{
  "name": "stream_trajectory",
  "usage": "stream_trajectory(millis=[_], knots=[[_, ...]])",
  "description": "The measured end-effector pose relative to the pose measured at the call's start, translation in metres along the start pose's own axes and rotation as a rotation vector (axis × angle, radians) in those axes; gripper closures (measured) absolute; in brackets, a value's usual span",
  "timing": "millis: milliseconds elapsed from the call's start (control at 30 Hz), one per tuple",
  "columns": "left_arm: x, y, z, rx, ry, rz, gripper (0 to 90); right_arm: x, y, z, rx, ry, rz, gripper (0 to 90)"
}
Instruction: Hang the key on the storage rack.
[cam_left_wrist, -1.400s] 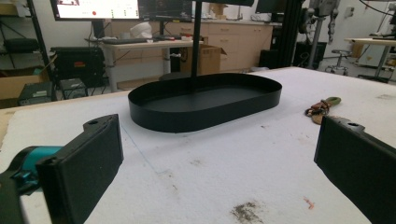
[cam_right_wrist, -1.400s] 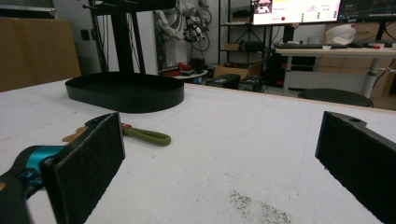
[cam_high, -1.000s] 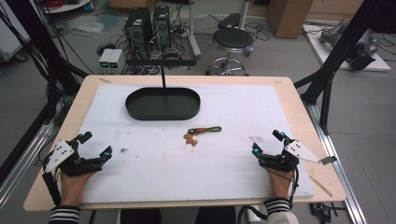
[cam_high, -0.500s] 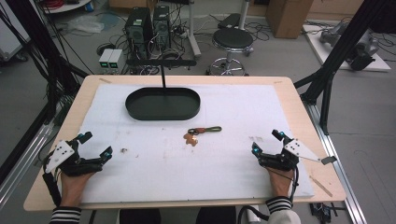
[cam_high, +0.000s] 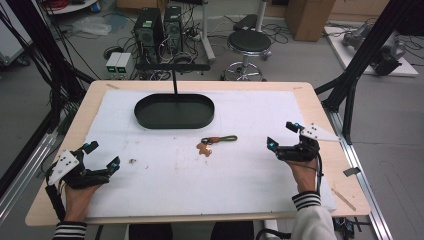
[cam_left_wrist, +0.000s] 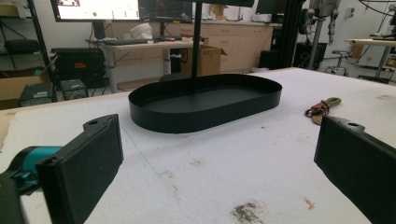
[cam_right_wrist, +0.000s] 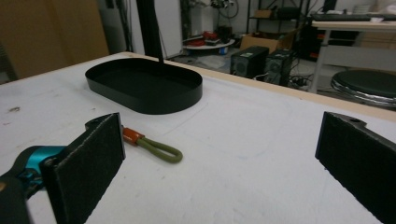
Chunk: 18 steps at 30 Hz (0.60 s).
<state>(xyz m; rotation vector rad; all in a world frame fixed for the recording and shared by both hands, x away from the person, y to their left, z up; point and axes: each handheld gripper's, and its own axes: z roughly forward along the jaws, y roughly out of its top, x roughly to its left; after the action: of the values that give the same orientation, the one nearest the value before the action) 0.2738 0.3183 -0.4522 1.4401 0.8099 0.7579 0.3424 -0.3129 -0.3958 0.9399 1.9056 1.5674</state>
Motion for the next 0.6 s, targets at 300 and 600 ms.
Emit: stream_trajectory(millis=[300, 600], knots=[[0.0, 0.0, 0.0, 0.001, -0.001, -0.005, 1.7, -0.009, 0.036, 0.034, 0.096, 0.075, -0.048, 0.4], [0.001, 0.0, 0.0, 0.002, -0.002, -0.009, 1.7, -0.008, 0.064, 0.068, 0.201, 0.162, -0.135, 0.4]])
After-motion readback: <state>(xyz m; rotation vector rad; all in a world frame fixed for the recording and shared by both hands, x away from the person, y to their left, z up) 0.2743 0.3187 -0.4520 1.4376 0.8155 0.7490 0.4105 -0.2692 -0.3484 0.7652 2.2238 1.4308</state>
